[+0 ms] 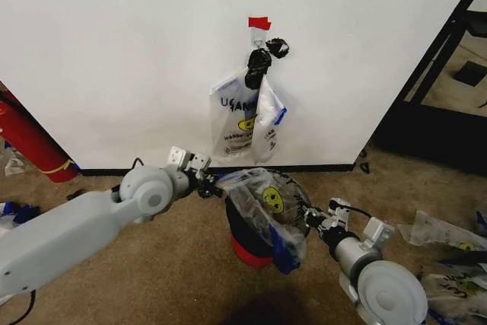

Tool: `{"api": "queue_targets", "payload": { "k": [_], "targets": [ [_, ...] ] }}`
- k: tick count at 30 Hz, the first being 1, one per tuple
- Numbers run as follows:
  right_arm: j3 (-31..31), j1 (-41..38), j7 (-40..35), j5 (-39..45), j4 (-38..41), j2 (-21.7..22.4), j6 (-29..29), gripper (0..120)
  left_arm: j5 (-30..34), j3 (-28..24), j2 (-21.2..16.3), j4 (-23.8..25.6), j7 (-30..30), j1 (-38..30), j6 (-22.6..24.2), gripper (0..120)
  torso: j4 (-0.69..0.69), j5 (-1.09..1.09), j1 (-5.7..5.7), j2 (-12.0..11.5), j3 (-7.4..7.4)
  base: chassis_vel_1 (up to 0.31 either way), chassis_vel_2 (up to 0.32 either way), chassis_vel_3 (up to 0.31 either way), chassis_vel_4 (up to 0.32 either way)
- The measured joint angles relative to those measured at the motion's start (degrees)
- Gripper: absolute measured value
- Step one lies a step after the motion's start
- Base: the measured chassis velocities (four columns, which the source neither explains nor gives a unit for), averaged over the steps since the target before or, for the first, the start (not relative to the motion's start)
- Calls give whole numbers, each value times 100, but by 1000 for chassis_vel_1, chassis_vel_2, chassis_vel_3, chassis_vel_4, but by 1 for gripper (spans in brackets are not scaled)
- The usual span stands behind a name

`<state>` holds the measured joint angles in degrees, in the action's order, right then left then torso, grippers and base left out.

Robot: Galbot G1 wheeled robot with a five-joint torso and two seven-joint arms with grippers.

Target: Pick up the garbage bag from the wall and place it over the trash bin.

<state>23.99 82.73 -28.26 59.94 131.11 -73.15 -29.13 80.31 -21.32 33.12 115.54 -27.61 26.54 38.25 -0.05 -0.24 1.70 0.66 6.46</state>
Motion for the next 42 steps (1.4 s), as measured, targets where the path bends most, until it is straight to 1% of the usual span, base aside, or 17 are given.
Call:
{"api": "queue_targets", "payload": {
  "k": [2,6,8,10,12,14,15,16,19,20,22,25,29,34,36,41,42],
  "targets": [
    [-22,-1,-45,-4,-9,-29,31,1,-43,303,-18,114,-82,293,3,0,-1,0,0,0,0,0,0,0,0],
    [-78,-3,-149,-122,-71,-115,74,1,-109,1356,-96,492,-196,978,-22,20,-2,0,0,0,0,0,0,0,0],
    [-86,-2,-157,-134,-81,-125,74,1,-111,1444,-128,539,-197,1042,-25,21,-3,-1,0,0,0,0,0,0,0],
    [-105,-21,-195,-150,-111,-162,73,1,-137,1871,-270,803,-206,1458,-46,32,0,4,0,0,0,0,0,0,0],
    [-104,-37,-239,-170,-126,-200,77,1,-188,2098,-306,1026,-320,1713,-105,39,2,-1,0,0,0,0,0,0,0],
    [-97,-36,-255,-201,-133,-220,93,1,-220,2171,-301,1160,-409,1791,-146,41,3,-1,0,0,0,0,0,0,0],
    [-72,-24,-277,-270,-144,-255,131,1,-251,2231,-259,1347,-518,1859,-209,48,2,3,0,0,0,0,0,0,0],
    [-41,-14,-330,-338,-161,-309,190,1,-252,2241,-174,1617,-652,1900,-287,53,-3,1,0,0,0,0,0,0,0],
    [-62,-22,-399,-422,-175,-442,272,1,-223,2099,102,2017,-986,1939,-529,65,-5,6,0,0,0,0,0,0,0],
    [-124,-22,-404,-518,-174,-527,325,1,-199,1999,284,2083,-1155,1967,-643,70,-3,1,0,0,0,0,0,0,0],
    [-159,-20,-407,-591,-174,-576,366,1,-171,1948,372,2095,-1232,1977,-691,72,-2,-1,0,0,0,0,0,0,0],
    [-318,21,-430,-1033,-197,-784,540,1,-11,1680,734,2054,-1491,1948,-802,87,0,-1,0,0,0,0,0,0,0],
    [-351,27,-456,-1323,-261,-875,585,1,315,1475,902,2067,-1636,1756,-795,95,-2,2,0,0,0,0,0,0,0],
    [-328,-2,-464,-1619,-315,-921,593,1,657,874,1149,1991,-1805,1311,-644,95,-2,2,0,0,1,0,0,0,0],
    [-320,-2,-465,-1625,-315,-923,589,1,661,811,1170,1972,-1810,1286,-630,95,-2,2,0,0,0,0,0,0,0],
    [-234,28,-482,-1624,-310,-937,544,1,627,336,1316,1825,-1739,1191,-559,91,-1,1,0,0,0,0,0,0,0],
    [-217,35,-488,-1614,-299,-936,534,1,612,238,1342,1776,-1710,1182,-544,86,-2,1,0,0,0,0,0,0,0]
  ]
}}
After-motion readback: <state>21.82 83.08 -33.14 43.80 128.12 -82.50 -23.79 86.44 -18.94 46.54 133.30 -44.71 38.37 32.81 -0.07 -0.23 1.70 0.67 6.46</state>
